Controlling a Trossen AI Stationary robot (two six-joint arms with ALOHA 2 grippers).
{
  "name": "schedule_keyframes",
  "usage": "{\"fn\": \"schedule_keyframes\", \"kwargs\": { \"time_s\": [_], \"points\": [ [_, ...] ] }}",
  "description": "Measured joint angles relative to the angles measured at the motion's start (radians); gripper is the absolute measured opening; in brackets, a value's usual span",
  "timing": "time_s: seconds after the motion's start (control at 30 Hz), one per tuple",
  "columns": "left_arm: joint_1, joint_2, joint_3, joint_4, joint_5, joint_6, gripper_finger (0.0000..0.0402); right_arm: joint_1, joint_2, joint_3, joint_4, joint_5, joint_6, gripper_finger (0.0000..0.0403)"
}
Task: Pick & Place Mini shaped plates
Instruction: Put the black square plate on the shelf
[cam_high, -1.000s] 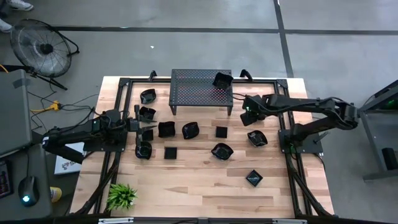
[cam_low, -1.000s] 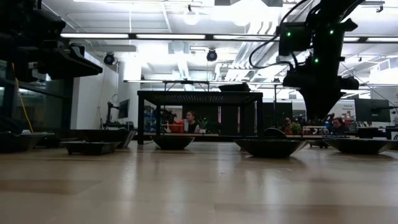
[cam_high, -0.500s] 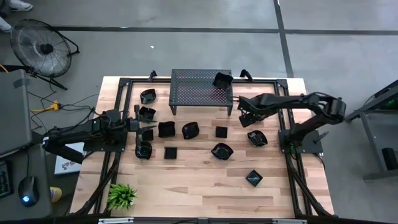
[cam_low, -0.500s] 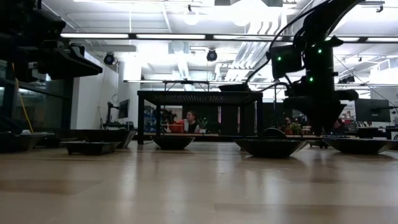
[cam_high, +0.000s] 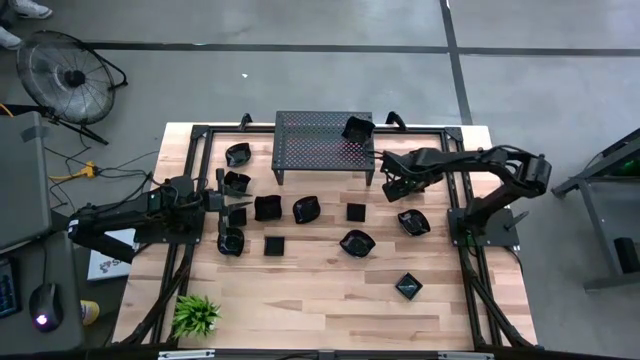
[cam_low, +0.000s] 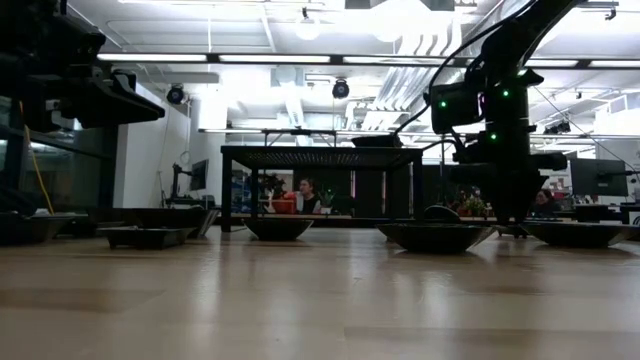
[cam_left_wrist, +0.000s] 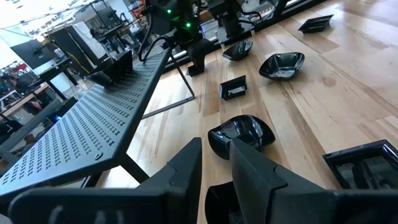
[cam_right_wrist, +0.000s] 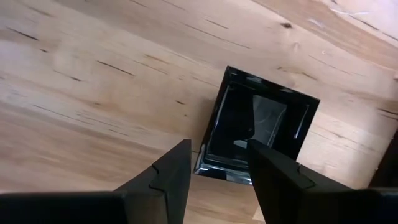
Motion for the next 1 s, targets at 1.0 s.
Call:
{"fn": "schedule_keyframes", "kwargs": {
  "time_s": [1.0],
  "points": [
    [0.000,0.000,0.000,0.000,0.000,0.000,0.0080,-0.003,0.000,0.000,0.018,-0.030,-0.007,0.0151]
  ]
}}
